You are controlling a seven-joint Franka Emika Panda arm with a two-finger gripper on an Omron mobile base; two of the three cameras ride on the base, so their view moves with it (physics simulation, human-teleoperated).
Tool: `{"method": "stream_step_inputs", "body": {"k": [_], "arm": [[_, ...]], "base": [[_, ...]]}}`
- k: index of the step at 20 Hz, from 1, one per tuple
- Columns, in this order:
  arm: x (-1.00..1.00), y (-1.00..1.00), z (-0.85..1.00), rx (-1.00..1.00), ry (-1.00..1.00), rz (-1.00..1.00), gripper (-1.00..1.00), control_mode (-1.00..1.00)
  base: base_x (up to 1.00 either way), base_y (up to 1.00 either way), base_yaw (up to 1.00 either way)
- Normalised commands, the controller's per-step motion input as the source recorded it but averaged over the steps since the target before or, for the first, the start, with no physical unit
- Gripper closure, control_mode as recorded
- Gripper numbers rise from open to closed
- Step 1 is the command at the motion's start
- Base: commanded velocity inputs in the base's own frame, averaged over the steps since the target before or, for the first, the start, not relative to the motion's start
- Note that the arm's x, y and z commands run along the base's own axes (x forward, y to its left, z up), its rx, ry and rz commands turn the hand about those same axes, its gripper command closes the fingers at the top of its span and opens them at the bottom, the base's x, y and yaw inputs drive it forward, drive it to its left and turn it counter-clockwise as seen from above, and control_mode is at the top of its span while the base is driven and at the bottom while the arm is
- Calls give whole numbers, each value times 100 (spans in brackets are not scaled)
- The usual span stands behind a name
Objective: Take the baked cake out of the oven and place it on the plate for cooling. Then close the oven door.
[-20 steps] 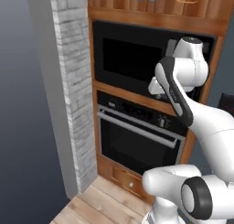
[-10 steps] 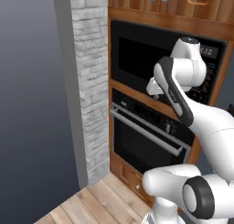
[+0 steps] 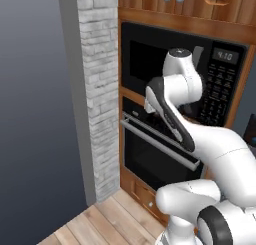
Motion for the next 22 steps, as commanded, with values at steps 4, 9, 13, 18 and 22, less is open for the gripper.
{"method": "stream_step_inputs", "body": {"k": [4, 9, 13, 18, 22], "arm": [[14, 22, -48, -32, -10, -13, -100, -100], [19, 2, -64, -36, -4, -10, -100, -100], [19, -1, -70, -33, -1, -4, -100, -100], [30, -5, -71, -31, 1, -1, -100, -100], [38, -7, -71, -26, 10, 0, -100, -100]], "base": [[0, 0, 0], [0, 0, 0], [0, 0, 0], [0, 0, 0], [0, 0, 0]]}}
